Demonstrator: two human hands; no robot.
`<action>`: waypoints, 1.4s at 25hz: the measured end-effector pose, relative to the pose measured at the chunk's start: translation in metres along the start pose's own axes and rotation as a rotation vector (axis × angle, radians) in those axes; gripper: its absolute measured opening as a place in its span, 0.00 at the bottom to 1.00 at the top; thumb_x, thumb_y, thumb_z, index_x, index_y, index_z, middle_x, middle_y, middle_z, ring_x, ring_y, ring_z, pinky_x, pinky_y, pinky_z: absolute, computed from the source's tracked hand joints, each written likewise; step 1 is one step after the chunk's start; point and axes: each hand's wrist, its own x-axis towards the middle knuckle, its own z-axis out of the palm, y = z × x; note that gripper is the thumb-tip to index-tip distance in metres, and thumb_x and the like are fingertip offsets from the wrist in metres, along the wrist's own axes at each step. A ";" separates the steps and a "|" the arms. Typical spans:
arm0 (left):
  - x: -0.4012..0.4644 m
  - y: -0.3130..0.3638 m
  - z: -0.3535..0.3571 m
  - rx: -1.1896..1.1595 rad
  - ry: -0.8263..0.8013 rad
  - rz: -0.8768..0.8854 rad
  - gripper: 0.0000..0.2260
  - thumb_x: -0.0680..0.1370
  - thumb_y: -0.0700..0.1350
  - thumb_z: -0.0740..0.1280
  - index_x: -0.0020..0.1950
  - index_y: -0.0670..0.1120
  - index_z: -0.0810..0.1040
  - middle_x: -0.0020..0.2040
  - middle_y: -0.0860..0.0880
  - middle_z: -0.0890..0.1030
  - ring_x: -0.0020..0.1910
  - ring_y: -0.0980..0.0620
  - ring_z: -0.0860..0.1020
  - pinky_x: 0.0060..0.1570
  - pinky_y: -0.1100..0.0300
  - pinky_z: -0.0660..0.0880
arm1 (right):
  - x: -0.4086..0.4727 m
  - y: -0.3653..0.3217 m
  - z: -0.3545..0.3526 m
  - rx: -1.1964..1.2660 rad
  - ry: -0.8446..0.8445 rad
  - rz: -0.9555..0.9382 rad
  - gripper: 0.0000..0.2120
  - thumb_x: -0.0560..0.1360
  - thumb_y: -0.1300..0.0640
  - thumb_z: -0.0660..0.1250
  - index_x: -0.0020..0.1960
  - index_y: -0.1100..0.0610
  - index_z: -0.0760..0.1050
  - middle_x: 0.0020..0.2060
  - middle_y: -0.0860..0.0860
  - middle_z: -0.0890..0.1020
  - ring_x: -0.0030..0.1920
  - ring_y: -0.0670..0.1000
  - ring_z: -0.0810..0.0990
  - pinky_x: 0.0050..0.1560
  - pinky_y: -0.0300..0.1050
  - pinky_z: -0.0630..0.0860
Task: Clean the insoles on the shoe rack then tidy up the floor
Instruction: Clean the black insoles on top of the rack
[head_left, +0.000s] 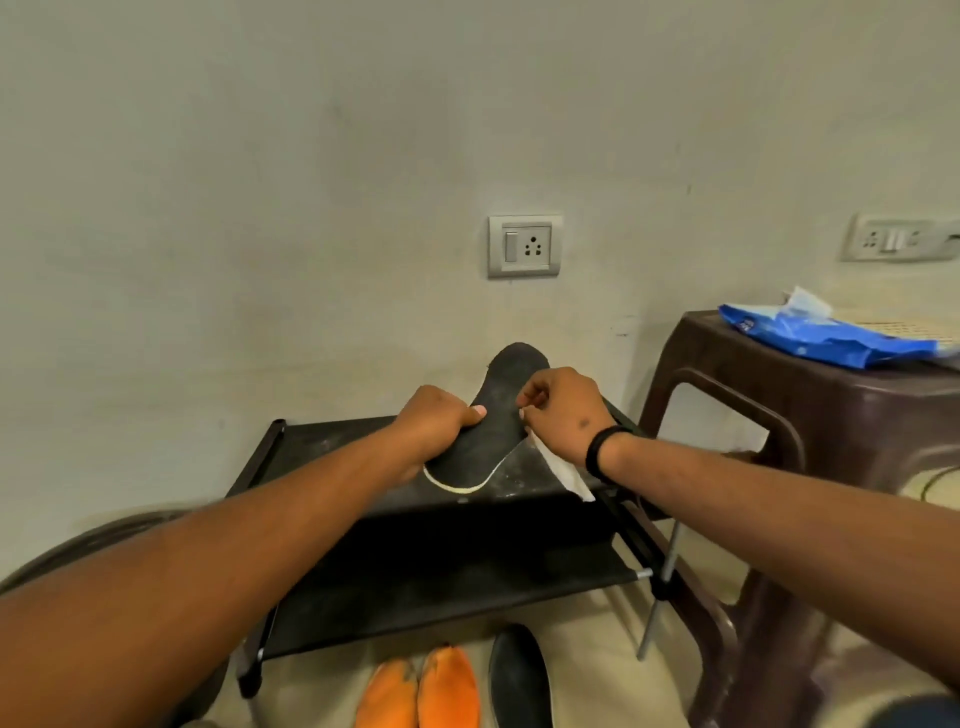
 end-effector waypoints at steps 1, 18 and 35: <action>-0.016 0.000 0.010 -0.037 -0.008 -0.004 0.13 0.80 0.47 0.70 0.46 0.36 0.83 0.43 0.42 0.84 0.39 0.47 0.81 0.41 0.58 0.74 | -0.015 0.005 -0.007 0.023 0.010 0.051 0.06 0.73 0.65 0.67 0.42 0.57 0.81 0.36 0.49 0.82 0.42 0.48 0.80 0.44 0.38 0.75; -0.141 -0.128 0.193 -0.411 -0.281 -0.681 0.09 0.82 0.45 0.64 0.42 0.46 0.71 0.32 0.48 0.70 0.26 0.54 0.68 0.25 0.65 0.61 | -0.163 0.100 -0.006 -0.266 -0.865 0.148 0.06 0.72 0.69 0.69 0.43 0.61 0.83 0.37 0.54 0.85 0.38 0.50 0.84 0.47 0.46 0.83; -0.051 -0.284 0.314 -0.151 -0.199 -0.653 0.06 0.75 0.40 0.75 0.44 0.39 0.81 0.37 0.41 0.84 0.32 0.48 0.84 0.36 0.56 0.83 | -0.139 0.238 0.143 -0.380 -0.595 0.722 0.18 0.70 0.65 0.73 0.59 0.62 0.77 0.57 0.59 0.80 0.56 0.59 0.80 0.57 0.49 0.79</action>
